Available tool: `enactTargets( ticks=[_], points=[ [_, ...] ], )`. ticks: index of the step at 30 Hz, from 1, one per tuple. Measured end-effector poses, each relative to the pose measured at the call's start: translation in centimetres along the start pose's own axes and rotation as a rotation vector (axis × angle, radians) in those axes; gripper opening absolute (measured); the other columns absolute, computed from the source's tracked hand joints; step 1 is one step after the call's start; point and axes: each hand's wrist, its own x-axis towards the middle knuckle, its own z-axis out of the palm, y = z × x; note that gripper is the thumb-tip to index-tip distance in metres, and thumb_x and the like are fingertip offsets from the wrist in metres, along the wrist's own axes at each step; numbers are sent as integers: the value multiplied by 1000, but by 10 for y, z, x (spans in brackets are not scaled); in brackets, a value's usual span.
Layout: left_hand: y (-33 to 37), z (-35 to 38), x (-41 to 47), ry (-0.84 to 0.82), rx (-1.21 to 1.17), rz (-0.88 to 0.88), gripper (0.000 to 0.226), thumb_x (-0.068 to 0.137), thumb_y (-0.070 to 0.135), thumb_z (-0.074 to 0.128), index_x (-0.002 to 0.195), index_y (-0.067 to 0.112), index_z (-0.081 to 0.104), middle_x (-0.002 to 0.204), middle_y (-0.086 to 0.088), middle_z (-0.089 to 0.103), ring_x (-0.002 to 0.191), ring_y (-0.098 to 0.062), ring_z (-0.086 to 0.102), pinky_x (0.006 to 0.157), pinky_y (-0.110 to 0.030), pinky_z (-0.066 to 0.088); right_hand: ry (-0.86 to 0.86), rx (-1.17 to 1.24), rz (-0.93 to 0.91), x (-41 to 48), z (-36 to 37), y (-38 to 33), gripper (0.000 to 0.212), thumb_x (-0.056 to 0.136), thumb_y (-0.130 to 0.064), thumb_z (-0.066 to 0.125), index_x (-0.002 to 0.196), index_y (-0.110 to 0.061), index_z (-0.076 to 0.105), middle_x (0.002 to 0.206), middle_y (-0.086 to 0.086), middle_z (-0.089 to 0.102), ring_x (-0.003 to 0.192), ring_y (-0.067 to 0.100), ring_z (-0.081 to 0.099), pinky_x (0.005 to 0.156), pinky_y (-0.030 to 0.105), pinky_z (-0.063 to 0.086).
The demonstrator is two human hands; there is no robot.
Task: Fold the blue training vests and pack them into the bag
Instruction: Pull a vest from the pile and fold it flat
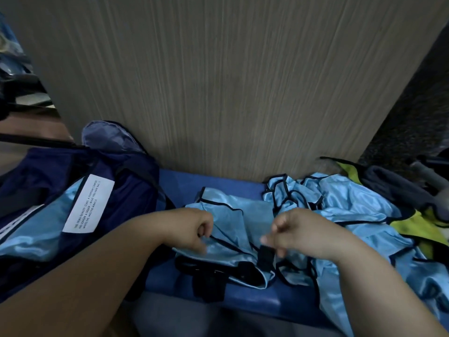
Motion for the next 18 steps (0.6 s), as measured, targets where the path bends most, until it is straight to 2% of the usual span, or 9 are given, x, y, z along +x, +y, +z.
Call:
enactTargets(
  ticks=[2, 3, 5, 6, 8, 11, 12, 15, 18],
  points=[
    [-1, 9, 7, 121, -57, -20, 26, 82, 35, 70, 98, 40, 50, 109, 16, 52, 100, -6, 55, 87, -26, 50, 196, 24, 54, 20, 14, 10, 18, 82, -44, 74, 79, -27, 68, 78, -9, 71, 76, 4, 64, 76, 24, 51],
    [-1, 15, 9, 128, -77, -22, 35, 84, 37, 68, 113, 39, 49, 121, 16, 49, 110, -5, 51, 94, -27, 47, 239, 18, 79, 29, 22, 14, 17, 82, -45, 73, 83, -30, 68, 84, -11, 69, 83, 6, 64, 81, 27, 52],
    [-1, 28, 11, 116, -82, -29, 58, 89, 38, 65, 139, 35, 38, 135, 16, 40, 122, -7, 44, 104, -29, 41, 240, 2, 111, 42, 37, 17, 22, 83, -47, 71, 97, -30, 68, 98, -12, 68, 94, 10, 64, 88, 28, 51],
    [1, 33, 10, 126, -74, -34, 59, 91, 36, 64, 142, 34, 36, 134, 15, 42, 120, -8, 45, 103, -28, 41, 215, -11, 129, 46, 43, 16, 31, 84, -48, 70, 107, -27, 68, 106, -10, 68, 100, 11, 63, 91, 28, 50],
    [2, 40, 9, 158, -29, -11, 45, 92, 31, 62, 134, 35, 48, 121, 14, 51, 106, -7, 51, 95, -25, 44, 148, -22, 147, 52, 51, 12, 42, 83, -51, 69, 116, -25, 66, 111, -7, 67, 103, 13, 63, 92, 28, 50],
    [0, 42, 3, 188, 38, 57, 28, 90, 27, 62, 116, 37, 63, 106, 16, 57, 100, -5, 52, 92, -26, 45, 70, 0, 105, 58, 61, 7, 29, 80, -50, 73, 102, -32, 68, 88, -13, 66, 88, 8, 63, 80, 24, 51],
    [0, 41, 0, 176, 45, 75, 27, 90, 26, 62, 113, 37, 65, 104, 17, 56, 99, -3, 52, 91, -25, 44, 50, 29, 92, 59, 63, 5, 29, 78, -47, 76, 102, -33, 67, 87, -15, 65, 87, 7, 63, 80, 23, 51],
    [-1, 32, -10, 0, 3, 92, 26, 90, 28, 63, 114, 36, 66, 100, 19, 56, 87, 4, 51, 84, -18, 44, 9, 61, 38, 59, 64, 1, 56, 76, -33, 81, 128, -34, 58, 115, -12, 59, 105, 7, 58, 95, 20, 46],
    [0, 16, -21, -217, -119, 24, 27, 86, 40, 69, 112, 42, 63, 100, 21, 62, 77, 9, 55, 71, -10, 42, -28, 10, -141, 54, 63, -5, 57, 78, -27, 80, 129, -40, 57, 130, -15, 45, 116, 3, 47, 98, 13, 35]
  ],
)
